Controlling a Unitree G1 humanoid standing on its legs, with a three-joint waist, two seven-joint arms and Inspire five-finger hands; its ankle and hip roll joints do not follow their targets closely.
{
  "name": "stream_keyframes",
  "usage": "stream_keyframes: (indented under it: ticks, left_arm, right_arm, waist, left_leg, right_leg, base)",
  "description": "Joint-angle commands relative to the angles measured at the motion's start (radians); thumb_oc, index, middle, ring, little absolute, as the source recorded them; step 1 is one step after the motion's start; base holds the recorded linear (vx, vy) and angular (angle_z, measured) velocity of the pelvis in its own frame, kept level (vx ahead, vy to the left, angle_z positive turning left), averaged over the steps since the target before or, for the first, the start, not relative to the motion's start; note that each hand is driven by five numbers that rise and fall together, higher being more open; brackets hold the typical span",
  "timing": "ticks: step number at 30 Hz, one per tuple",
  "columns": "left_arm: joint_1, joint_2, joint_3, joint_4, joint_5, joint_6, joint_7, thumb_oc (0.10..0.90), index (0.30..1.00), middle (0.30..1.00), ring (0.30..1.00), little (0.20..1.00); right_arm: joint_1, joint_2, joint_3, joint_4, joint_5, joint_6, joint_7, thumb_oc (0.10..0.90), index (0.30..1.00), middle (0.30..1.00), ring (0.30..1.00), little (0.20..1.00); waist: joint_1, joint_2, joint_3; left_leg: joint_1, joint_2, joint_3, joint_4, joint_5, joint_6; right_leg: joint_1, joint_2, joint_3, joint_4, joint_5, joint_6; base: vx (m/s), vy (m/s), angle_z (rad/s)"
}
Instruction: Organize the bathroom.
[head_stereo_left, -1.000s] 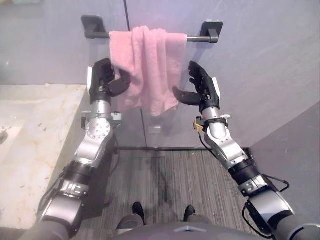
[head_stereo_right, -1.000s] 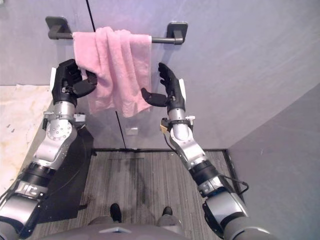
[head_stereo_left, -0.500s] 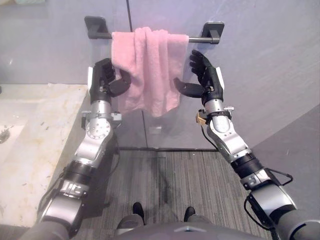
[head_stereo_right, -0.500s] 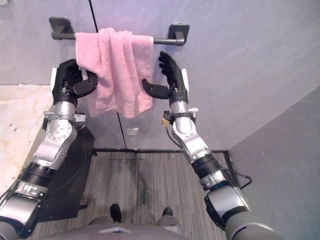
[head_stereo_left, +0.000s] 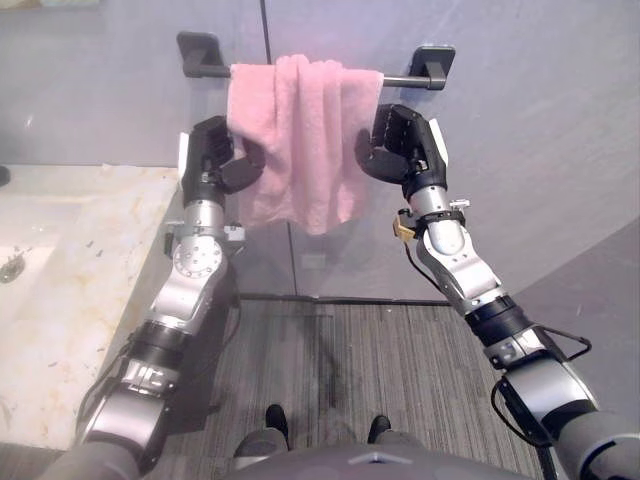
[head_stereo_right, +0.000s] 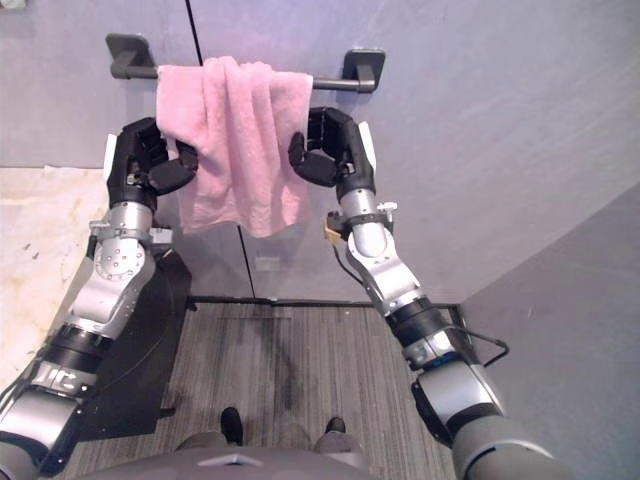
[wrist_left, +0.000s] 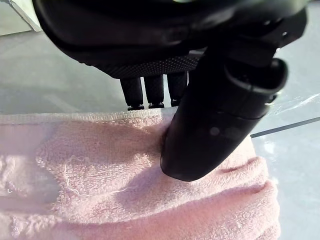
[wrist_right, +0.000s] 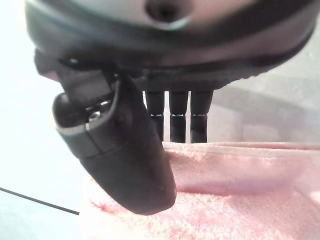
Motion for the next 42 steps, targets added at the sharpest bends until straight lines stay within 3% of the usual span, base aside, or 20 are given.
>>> stream_keyframes:
  ticks: [1,2,7,13,30,37,42]
  left_arm:
    - [-0.053,0.009,-0.063,0.000,0.047,-0.061,-0.008,0.400,0.300,0.300,0.300,0.300]
    - [-0.054,0.006,-0.064,-0.003,0.049,-0.058,-0.005,0.400,0.300,0.300,0.300,0.300]
    - [-0.056,0.005,-0.062,-0.003,0.049,-0.055,0.003,0.400,0.300,0.300,0.300,0.300]
    - [-0.039,0.003,-0.047,-0.007,0.056,-0.072,0.032,0.400,0.300,0.300,0.300,0.300]
    - [0.047,-0.088,0.025,-0.033,0.088,-0.218,0.364,0.400,0.300,0.300,0.300,0.300]
    - [0.055,-0.127,0.033,-0.040,0.106,-0.207,0.509,0.400,0.300,0.300,0.300,0.300]
    - [0.053,-0.139,0.021,-0.032,0.099,-0.182,0.502,0.400,0.300,0.300,0.300,0.300]
  right_arm:
    - [-0.148,-0.004,-0.044,-0.030,0.009,-0.097,0.009,0.441,0.361,0.361,0.361,0.361]
    - [-0.144,-0.004,-0.047,-0.029,0.013,-0.097,0.006,0.467,0.401,0.401,0.401,0.401]
    - [-0.132,-0.002,-0.056,-0.025,0.021,-0.099,-0.014,0.400,0.300,0.300,0.300,0.300]
    - [-0.051,0.024,-0.087,-0.052,0.020,-0.129,-0.060,0.400,0.300,0.300,0.300,0.300]
    - [0.192,0.125,-0.168,-0.097,0.032,-0.218,-0.252,0.400,0.300,0.300,0.300,0.300]
    - [0.215,0.147,-0.185,-0.100,0.042,-0.207,-0.349,0.400,0.300,0.300,0.300,0.300]
    - [0.220,0.161,-0.181,-0.103,0.038,-0.191,-0.377,0.400,0.300,0.300,0.300,0.300]
  waist:
    - [0.042,-0.007,-0.092]
    - [0.040,-0.007,-0.091]
    - [0.036,-0.006,-0.087]
    - [0.021,-0.002,-0.083]
    - [-0.028,0.012,-0.077]
    - [-0.036,0.010,-0.076]
    - [-0.041,0.009,-0.074]
  left_leg:
    - [0.090,-0.044,0.012,0.045,-0.204,0.020]
    - [0.090,-0.043,0.013,0.045,-0.204,0.020]
    - [0.091,-0.043,0.015,0.046,-0.206,0.021]
    - [0.092,-0.043,0.023,0.049,-0.208,0.024]
    - [0.109,-0.042,0.049,0.038,-0.205,0.032]
    - [0.110,-0.041,0.052,0.039,-0.207,0.035]
    - [0.110,-0.041,0.055,0.041,-0.207,0.036]
  right_leg:
    - [-0.083,-0.008,0.002,0.072,-0.070,0.084]
    - [-0.084,-0.008,0.003,0.071,-0.069,0.084]
    - [-0.088,-0.009,0.006,0.075,-0.068,0.085]
    - [-0.101,-0.012,0.016,0.087,-0.069,0.088]
    - [-0.105,0.000,0.044,0.089,-0.073,0.081]
    - [-0.109,0.002,0.050,0.093,-0.074,0.080]
    - [-0.111,0.003,0.052,0.096,-0.073,0.080]
  base:
    - [0.00,0.000,0.00]
    - [0.00,0.000,0.00]
    - [0.00,0.000,0.00]
    - [0.00,0.000,0.00]
    - [0.00,-0.002,-0.04]
    - [0.00,-0.002,-0.01]
    - [0.00,0.000,0.00]
